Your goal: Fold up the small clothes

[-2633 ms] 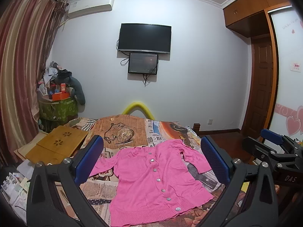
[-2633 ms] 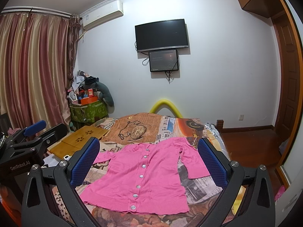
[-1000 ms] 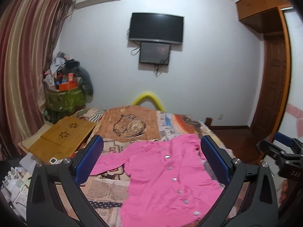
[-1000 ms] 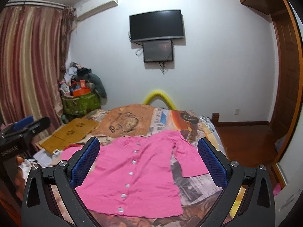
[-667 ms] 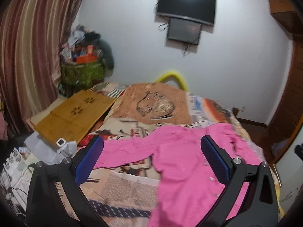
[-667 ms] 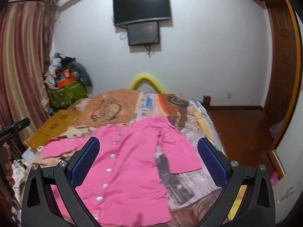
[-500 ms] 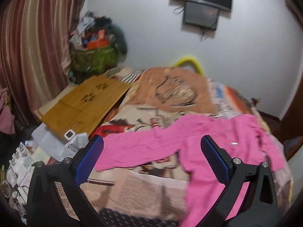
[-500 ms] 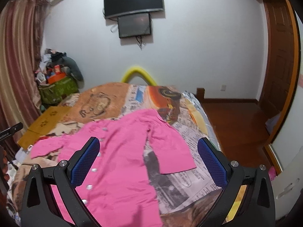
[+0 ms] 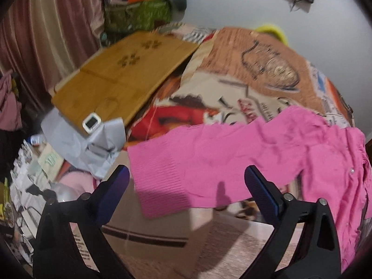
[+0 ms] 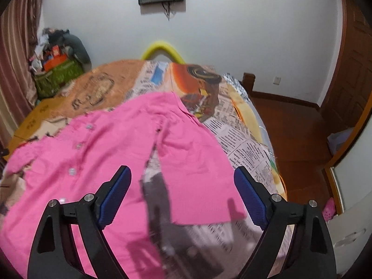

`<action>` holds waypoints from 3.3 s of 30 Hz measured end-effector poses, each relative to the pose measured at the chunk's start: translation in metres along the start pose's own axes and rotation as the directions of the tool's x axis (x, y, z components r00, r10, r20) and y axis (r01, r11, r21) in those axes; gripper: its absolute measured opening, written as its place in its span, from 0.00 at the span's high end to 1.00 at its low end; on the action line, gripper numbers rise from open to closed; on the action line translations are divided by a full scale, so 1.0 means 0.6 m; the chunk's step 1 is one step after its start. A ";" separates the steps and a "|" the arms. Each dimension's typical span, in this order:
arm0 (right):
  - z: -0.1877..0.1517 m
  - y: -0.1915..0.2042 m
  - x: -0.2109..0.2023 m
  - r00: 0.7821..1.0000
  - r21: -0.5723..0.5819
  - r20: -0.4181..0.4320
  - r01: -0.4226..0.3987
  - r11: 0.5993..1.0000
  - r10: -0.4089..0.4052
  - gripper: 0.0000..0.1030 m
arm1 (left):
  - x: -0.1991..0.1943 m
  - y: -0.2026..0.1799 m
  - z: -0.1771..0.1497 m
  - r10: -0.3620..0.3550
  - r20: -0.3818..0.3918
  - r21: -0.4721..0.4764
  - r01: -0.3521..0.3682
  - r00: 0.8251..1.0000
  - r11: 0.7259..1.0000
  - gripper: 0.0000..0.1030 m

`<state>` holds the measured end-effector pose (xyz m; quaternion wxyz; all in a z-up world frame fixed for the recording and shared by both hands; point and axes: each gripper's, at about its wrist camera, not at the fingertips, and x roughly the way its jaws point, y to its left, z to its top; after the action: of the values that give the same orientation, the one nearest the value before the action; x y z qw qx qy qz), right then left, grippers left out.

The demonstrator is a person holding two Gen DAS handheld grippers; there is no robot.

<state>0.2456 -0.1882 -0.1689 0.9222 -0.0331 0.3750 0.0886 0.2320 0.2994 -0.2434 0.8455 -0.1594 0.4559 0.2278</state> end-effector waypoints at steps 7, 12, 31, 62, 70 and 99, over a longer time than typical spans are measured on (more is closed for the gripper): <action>0.002 -0.030 0.098 0.990 -0.039 -0.128 0.055 0.998 -0.059 0.28 | 0.072 0.038 -0.009 0.048 -0.093 -0.052 -0.053 0.995 0.997 0.16; 0.001 -0.040 0.124 0.983 -0.046 -0.164 0.070 0.996 -0.077 0.31 | 0.059 0.018 -0.004 0.055 -0.044 -0.001 -0.055 0.998 0.999 0.51; -0.025 -0.071 0.094 0.965 -0.096 -0.247 0.061 0.994 -0.083 0.94 | -0.029 0.000 0.014 0.049 0.061 0.091 -0.054 0.997 0.994 0.91; -0.059 0.116 0.108 0.960 -0.240 -0.258 -0.171 0.956 0.107 0.59 | -0.163 -0.129 0.022 -0.178 0.186 0.268 0.124 0.966 0.955 0.91; -0.089 0.104 0.085 0.934 -0.232 -0.327 -0.224 0.947 0.141 0.94 | -0.177 -0.160 0.006 -0.224 0.160 0.291 0.171 0.961 0.941 0.91; -0.067 0.016 -0.013 0.939 -0.082 -0.216 -0.290 0.953 0.267 0.64 | -0.149 -0.431 0.101 -0.393 0.014 0.318 0.369 0.920 0.874 0.91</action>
<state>0.2108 -0.1850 -0.1918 0.8540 -0.0404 0.4621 0.2356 0.3686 0.0884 -0.1194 0.9051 -0.1029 0.4124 -0.0111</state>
